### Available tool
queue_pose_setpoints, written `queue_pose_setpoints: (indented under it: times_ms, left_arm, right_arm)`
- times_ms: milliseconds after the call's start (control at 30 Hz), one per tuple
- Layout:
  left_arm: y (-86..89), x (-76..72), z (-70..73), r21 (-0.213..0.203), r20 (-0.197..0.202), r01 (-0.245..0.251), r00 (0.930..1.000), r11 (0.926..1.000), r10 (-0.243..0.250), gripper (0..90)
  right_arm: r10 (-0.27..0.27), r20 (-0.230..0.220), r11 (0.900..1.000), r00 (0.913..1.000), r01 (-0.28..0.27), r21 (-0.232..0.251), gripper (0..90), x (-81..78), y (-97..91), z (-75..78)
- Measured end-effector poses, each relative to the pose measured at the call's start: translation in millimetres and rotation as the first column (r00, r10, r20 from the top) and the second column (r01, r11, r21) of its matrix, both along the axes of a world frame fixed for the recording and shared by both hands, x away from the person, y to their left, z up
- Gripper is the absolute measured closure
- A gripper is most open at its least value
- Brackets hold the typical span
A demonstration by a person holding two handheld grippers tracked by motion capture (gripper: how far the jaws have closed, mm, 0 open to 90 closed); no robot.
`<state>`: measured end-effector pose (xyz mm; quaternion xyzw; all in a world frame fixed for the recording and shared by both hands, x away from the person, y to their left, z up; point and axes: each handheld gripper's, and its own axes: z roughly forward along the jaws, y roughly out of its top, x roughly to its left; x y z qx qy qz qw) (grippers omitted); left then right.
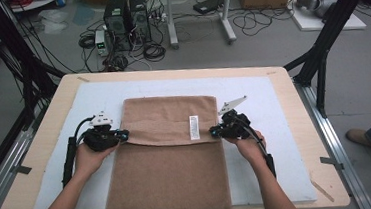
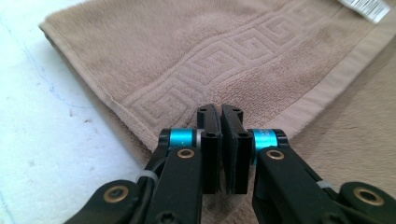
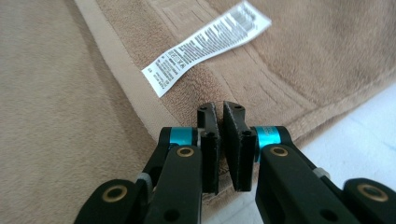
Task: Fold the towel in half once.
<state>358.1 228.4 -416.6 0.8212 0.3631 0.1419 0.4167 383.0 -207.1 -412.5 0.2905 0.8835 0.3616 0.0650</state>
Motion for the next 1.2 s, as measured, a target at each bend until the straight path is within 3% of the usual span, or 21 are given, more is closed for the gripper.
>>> queue_pose_setpoints:
  times_ms: [100, 167, 233, 500, 900, 1033, 1200]
  left_arm:
    - [4.1, -3.0, 3.3, -0.005, 0.002, 0.005, 1.0000, 1.0000, -0.005, 86.1]
    - [6.3, -5.0, 5.5, -0.015, 0.001, 0.010, 1.0000, 0.9998, -0.010, 86.1]
    - [6.3, -7.9, 7.7, -0.016, 0.008, 0.016, 0.9998, 0.9997, -0.016, 86.2]
    - [5.7, -28.1, 18.9, -0.012, 0.040, 0.067, 0.9970, 0.9977, -0.066, 86.2]
    - [11.9, -68.7, 12.4, -0.026, 0.051, 0.090, 0.9948, 0.9956, -0.088, 86.2]
    - [15.7, -86.8, 12.6, -0.035, 0.064, 0.103, 0.9929, 0.9941, -0.101, 86.2]
    - [19.6, -115.4, 26.8, -0.038, 0.095, 0.139, 0.9862, 0.9896, -0.135, 86.2]
  right_arm:
    - [0.024, 0.003, 0.9994, 0.9997, -0.024, 0.022, 85.0, -1.7, -0.4, 5.4]
    - [0.043, -0.020, 0.9986, 0.9989, -0.043, 0.031, 85.0, -2.6, 0.1, 6.4]
    - [0.049, -0.009, 0.9987, 0.9987, -0.049, 0.015, 84.9, -5.2, 0.4, 7.9]
    - [0.073, 0.006, 0.9951, 0.9973, -0.074, 0.065, 84.9, -21.5, -9.7, 18.0]
    - [0.144, 0.013, 0.9844, 0.9896, -0.144, 0.101, 84.7, -55.0, -14.2, 16.6]
    - [0.178, 0.011, 0.9793, 0.9840, -0.178, 0.096, 84.7, -71.4, -12.0, 13.1]
    - [0.239, 0.041, 0.9639, 0.9700, -0.243, 0.110, 84.6, -96.1, -15.0, 25.8]
